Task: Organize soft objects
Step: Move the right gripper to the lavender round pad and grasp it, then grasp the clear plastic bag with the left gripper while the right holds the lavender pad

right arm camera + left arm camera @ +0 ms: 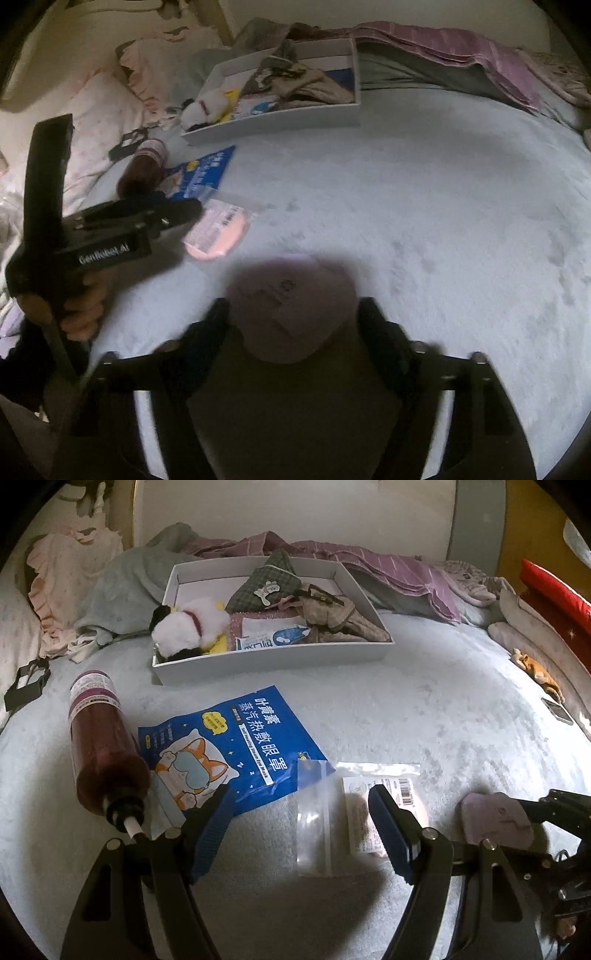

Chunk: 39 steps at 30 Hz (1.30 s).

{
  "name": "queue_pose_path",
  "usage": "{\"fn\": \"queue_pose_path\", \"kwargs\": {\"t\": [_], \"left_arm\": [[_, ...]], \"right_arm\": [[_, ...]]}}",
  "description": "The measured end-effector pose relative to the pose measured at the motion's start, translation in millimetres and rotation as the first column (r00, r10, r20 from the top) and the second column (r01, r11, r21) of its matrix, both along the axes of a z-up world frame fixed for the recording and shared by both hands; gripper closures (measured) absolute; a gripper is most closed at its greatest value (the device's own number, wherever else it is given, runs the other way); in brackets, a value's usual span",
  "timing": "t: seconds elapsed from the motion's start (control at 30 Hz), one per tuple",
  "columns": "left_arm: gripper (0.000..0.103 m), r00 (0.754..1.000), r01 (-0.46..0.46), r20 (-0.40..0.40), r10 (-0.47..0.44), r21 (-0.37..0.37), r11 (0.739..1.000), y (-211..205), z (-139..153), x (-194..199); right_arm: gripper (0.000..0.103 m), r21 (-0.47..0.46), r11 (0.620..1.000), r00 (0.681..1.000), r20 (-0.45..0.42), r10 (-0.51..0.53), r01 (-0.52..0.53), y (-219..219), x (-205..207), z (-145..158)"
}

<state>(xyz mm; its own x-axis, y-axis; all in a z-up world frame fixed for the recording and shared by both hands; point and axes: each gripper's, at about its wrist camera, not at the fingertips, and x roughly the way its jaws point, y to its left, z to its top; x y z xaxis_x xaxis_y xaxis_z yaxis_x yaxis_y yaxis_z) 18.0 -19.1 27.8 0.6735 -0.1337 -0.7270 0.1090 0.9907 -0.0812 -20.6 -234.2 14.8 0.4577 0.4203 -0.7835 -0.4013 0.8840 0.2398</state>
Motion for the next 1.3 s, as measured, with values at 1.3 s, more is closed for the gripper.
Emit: {"fn": "queue_pose_path", "kwargs": {"t": [1.3], "left_arm": [[0.023, 0.998, 0.055, 0.002, -0.055, 0.003, 0.998, -13, 0, -3]], "right_arm": [[0.01, 0.115, 0.993, 1.0, -0.023, -0.02, 0.023, 8, 91, -10]]}}
